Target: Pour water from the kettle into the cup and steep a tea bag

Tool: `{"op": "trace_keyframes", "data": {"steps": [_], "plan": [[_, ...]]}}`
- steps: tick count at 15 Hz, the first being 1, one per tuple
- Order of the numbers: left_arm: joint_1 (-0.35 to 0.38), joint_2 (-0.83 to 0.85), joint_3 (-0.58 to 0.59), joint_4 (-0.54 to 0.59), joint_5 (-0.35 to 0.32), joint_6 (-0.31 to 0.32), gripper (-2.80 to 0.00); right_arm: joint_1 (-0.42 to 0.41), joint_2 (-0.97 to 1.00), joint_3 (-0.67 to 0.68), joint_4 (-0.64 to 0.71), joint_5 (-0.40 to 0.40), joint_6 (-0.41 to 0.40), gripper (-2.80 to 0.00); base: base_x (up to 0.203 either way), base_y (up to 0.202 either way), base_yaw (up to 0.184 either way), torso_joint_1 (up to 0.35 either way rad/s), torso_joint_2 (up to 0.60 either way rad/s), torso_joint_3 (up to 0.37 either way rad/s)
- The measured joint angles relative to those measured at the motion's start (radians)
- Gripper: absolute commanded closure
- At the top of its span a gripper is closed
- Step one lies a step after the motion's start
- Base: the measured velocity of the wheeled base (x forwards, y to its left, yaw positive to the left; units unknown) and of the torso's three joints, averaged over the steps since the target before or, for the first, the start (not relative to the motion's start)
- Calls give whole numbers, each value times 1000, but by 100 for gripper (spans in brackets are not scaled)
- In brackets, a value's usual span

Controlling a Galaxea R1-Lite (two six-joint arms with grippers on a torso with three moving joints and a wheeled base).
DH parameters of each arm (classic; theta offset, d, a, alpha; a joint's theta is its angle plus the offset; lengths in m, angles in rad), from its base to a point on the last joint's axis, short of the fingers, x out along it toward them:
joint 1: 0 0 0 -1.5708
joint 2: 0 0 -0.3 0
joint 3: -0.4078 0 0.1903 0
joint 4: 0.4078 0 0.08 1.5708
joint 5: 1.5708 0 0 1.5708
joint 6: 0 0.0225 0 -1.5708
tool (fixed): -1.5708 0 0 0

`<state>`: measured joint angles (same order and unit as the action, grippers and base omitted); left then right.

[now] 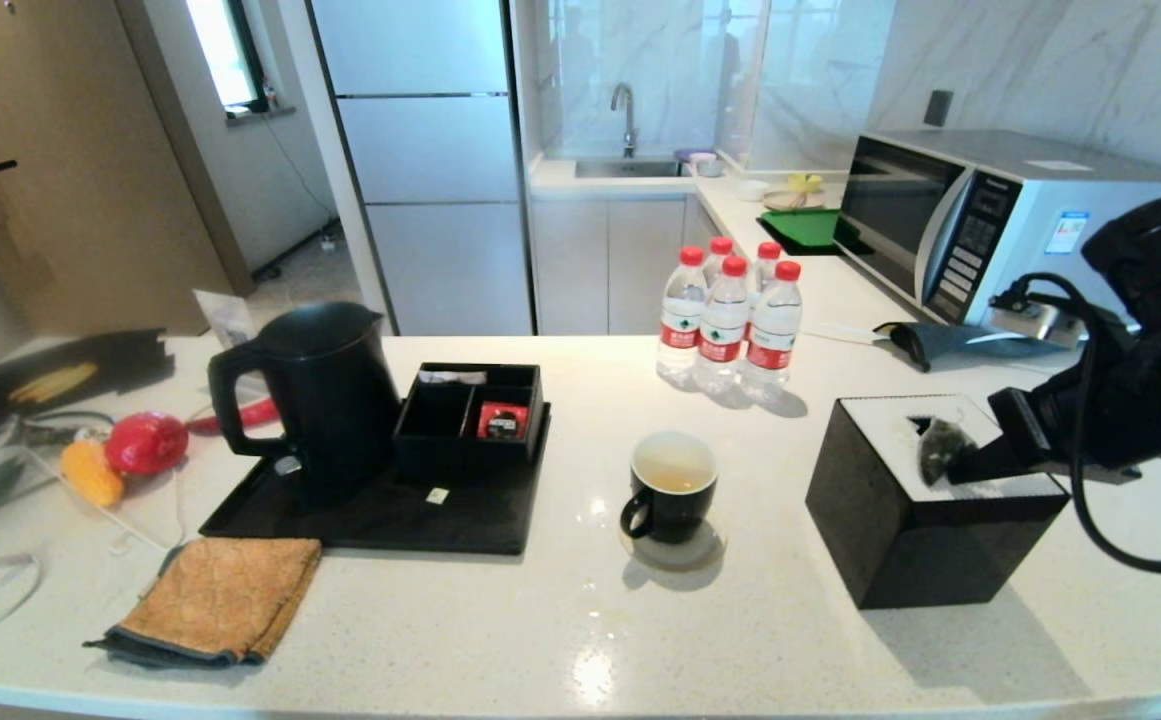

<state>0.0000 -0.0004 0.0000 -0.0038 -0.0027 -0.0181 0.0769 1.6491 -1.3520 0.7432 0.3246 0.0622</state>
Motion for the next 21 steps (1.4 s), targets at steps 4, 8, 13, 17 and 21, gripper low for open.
{"op": "trace_keyframes", "data": {"steps": [4,8,13,17,21], "plan": [[0,0,0,0,0,0,0,-3,3,-9,-5,-4,22,0,0,0,0,0,0,0],[0,0,0,0,0,0,0,-4,12,-17,-55,-33,46,0,0,0,0,0,0,0],[0,0,0,0,0,0,0,-21,13,-18,-55,-38,44,0,0,0,0,0,0,0],[0,0,0,0,0,0,0,-25,-15,-18,-37,-51,40,0,0,0,0,0,0,0],[0,0,0,0,0,0,0,-22,-56,-40,9,-51,0,0,0,0,0,0,0,0]]}}
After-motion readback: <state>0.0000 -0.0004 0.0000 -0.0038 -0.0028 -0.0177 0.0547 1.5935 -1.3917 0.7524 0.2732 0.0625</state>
